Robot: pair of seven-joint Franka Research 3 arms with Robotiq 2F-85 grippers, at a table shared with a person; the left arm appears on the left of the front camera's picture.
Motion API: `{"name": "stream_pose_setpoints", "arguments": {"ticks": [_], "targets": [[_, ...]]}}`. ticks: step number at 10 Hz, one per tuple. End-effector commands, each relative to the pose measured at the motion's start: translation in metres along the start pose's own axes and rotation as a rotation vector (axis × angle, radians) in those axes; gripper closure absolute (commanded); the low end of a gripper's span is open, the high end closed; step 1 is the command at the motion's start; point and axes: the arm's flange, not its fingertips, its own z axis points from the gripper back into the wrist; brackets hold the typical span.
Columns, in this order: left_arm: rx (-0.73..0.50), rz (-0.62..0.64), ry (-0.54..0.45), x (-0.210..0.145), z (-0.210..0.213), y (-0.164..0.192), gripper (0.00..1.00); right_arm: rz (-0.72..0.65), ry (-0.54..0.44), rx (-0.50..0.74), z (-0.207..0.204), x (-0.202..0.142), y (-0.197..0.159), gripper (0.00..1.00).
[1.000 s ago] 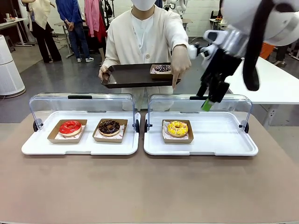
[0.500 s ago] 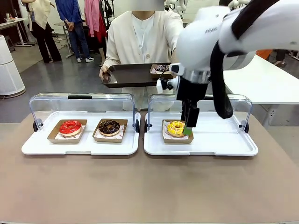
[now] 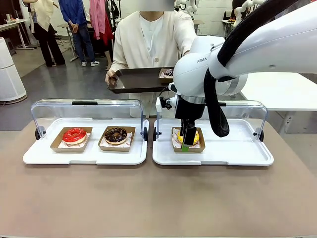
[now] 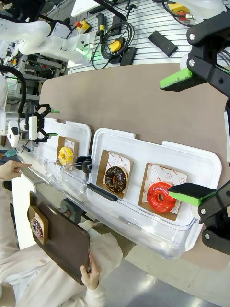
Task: Provide the desired donut to the person.
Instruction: Pick up and lift the Paper togo box containing the Donut pointed at by the person.
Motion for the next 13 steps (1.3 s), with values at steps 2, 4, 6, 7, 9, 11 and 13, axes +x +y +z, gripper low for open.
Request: {"name": "stream_pose_setpoints", "arguments": {"ticks": [2, 4, 6, 7, 9, 11, 13], "targets": [[-0.003, -0.011, -0.006, 0.0, 0.001, -0.001, 0.0, -0.013, -0.016, -0.005, 0.0, -0.001, 0.001, 0.0], [-0.003, -0.011, -0.006, 0.0, 0.001, -0.001, 0.0, -0.001, -0.001, -0.001, 0.002, 0.0, 0.0, 0.0], [-0.003, -0.011, -0.006, 0.0, 0.001, -0.001, 0.0, 0.045, 0.084, -0.134, -0.022, 0.008, -0.009, 0.0], [-0.003, -0.011, -0.006, 0.0, 0.001, -0.001, 0.0, 0.075, 0.058, -0.171, -0.028, 0.011, -0.013, 0.0], [-0.003, -0.011, -0.006, 0.0, 0.001, -0.001, 0.0, 0.099, 0.005, -0.198, -0.035, 0.014, -0.02, 0.0], [-0.003, -0.011, -0.006, 0.0, 0.001, -0.001, 0.0, 0.08, -0.032, -0.16, -0.044, 0.015, -0.028, 0.0], [-0.003, -0.011, -0.006, 0.0, 0.001, -0.001, 0.0, 0.058, -0.01, -0.146, -0.057, 0.014, -0.034, 0.0]]}}
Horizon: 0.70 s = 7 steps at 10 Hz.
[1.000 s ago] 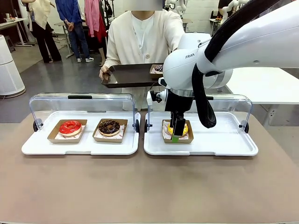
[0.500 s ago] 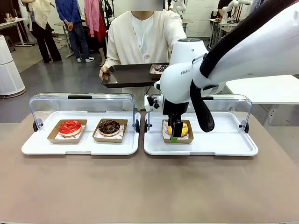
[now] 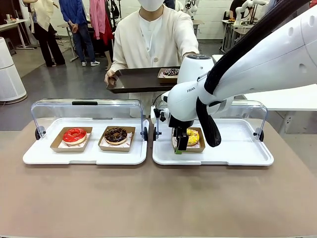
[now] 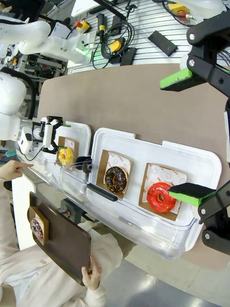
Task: Provide the desired donut to the person.
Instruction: Pick up and lift the Paper togo box containing the Donut pointed at by the person.
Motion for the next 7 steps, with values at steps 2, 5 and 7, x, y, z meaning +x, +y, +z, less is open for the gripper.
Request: {"name": "stream_pose_setpoints", "arguments": {"ticks": [2, 5, 7], "targets": [[-0.003, -0.011, -0.006, 0.0, 0.001, -0.001, 0.0, -0.043, 0.006, 0.026, -0.017, 0.002, -0.004, 0.0], [-0.003, -0.011, -0.006, 0.0, 0.001, -0.001, 0.0, -0.044, -0.002, 0.025, -0.026, 0.003, -0.007, 0.0], [-0.003, -0.011, -0.006, 0.0, 0.001, -0.001, 0.0, -0.071, -0.005, 0.023, -0.031, 0.0, -0.014, 0.0]]}}
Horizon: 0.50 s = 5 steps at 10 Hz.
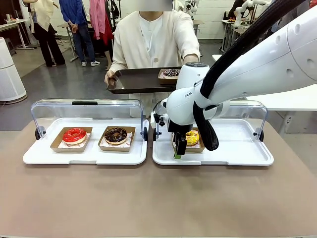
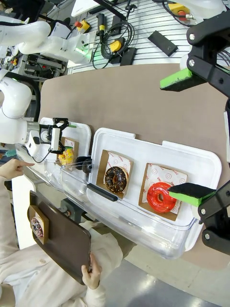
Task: Provide the desired donut to the person.
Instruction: Pick up and lift the Paper togo box containing the Donut pointed at by the person.
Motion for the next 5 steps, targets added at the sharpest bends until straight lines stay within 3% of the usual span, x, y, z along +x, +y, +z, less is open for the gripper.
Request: {"name": "stream_pose_setpoints", "arguments": {"ticks": [1, 5], "targets": [[-0.003, -0.011, -0.006, -0.0001, 0.001, -0.0011, 0.0, -0.055, -0.006, -0.012, -0.0074, 0.0006, -0.0099, 0.0], [-0.003, -0.011, -0.006, -0.0001, 0.001, -0.0011, 0.0, -0.061, -0.015, -0.003, -0.0094, -0.0019, -0.0106, 0.04]]}}
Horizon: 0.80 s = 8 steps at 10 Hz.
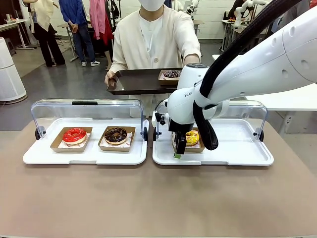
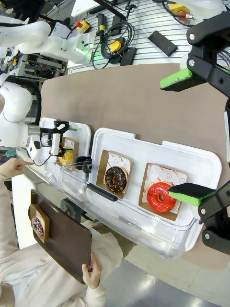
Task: Provide the desired donut to the person.
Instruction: Pick up and lift the Paper togo box containing the Donut pointed at by the person.
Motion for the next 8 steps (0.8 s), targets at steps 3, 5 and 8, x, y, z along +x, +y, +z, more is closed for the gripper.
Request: {"name": "stream_pose_setpoints", "arguments": {"ticks": [3, 5, 8], "targets": [[-0.003, -0.011, -0.006, 0.0, 0.001, -0.0011, 0.0, -0.013, -0.02, -0.011, -0.0009, 0.0026, 0.0004, 1.0], [-0.003, -0.011, -0.006, 0.0, 0.001, -0.0011, 0.0, -0.01, -0.02, -0.011, -0.0004, 0.0028, 0.0015, 1.0], [-0.003, -0.011, -0.006, 0.0, 0.001, -0.0011, 0.0, -0.009, -0.028, -0.012, 0.0006, 0.0026, 0.002, 1.0]]}}
